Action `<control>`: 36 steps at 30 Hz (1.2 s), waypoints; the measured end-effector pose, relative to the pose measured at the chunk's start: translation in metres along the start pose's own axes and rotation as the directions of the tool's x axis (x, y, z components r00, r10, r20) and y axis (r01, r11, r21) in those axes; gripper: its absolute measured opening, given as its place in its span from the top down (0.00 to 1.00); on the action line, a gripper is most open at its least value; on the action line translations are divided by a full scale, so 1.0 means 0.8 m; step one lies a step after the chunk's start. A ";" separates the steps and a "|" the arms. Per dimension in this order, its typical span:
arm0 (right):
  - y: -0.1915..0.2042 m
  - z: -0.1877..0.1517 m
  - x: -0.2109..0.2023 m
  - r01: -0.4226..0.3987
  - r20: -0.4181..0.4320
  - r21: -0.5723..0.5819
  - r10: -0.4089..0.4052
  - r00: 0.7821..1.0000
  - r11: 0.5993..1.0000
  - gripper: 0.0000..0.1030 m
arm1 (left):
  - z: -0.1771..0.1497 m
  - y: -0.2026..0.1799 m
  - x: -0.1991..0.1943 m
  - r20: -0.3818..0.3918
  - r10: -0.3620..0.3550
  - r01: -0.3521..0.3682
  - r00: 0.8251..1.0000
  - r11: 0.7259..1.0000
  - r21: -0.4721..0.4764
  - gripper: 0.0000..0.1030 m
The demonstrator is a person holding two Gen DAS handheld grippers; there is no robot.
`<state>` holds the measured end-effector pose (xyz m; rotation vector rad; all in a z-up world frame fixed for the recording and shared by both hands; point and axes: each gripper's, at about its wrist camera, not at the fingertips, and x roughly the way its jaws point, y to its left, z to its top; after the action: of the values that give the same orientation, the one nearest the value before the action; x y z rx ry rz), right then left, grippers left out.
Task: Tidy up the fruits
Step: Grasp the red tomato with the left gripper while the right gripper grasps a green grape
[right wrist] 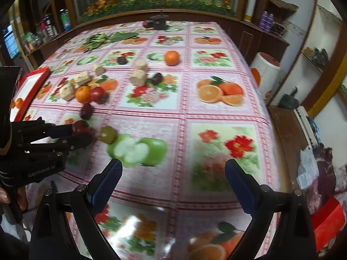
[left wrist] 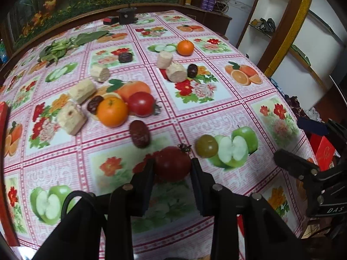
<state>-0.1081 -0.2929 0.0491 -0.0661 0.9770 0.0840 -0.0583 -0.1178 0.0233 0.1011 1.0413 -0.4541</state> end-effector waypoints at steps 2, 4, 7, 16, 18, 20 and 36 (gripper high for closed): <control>0.015 0.006 0.004 -0.026 0.002 -0.029 0.027 1.000 0.999 0.07 | -0.004 0.005 -0.007 0.010 0.012 -0.012 1.000 1.000 0.005 0.65; 0.033 0.014 0.011 -0.052 0.000 -0.062 0.052 0.999 0.997 0.07 | -0.007 0.014 -0.013 0.014 0.021 -0.021 1.000 1.000 -0.002 0.65; 0.055 0.024 0.026 -0.071 -0.013 -0.090 0.070 0.997 0.993 0.07 | -0.012 0.031 -0.021 0.019 0.044 -0.044 0.999 0.999 -0.019 0.65; 0.091 0.035 0.056 -0.131 -0.067 -0.129 0.124 0.990 0.983 0.38 | -0.027 0.083 -0.030 0.018 0.066 -0.063 0.998 0.991 -0.116 0.65; 0.095 0.035 0.063 -0.137 -0.095 -0.126 0.125 0.988 0.983 0.55 | -0.030 0.089 -0.031 0.019 0.064 -0.061 0.998 0.990 -0.127 0.65; 0.095 0.034 0.072 -0.141 -0.123 -0.106 0.127 0.984 0.984 0.60 | -0.031 0.093 -0.032 0.021 0.060 -0.057 0.998 0.989 -0.133 0.65; 0.113 0.037 0.053 -0.099 -0.097 -0.129 0.087 0.991 0.987 0.78 | -0.040 0.126 -0.037 0.032 0.045 -0.039 0.998 0.986 -0.164 0.65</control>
<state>-0.0695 -0.1982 0.0285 -0.1483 1.0649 0.2342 -0.0559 -0.0079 0.0190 -0.0310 1.0356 -0.3297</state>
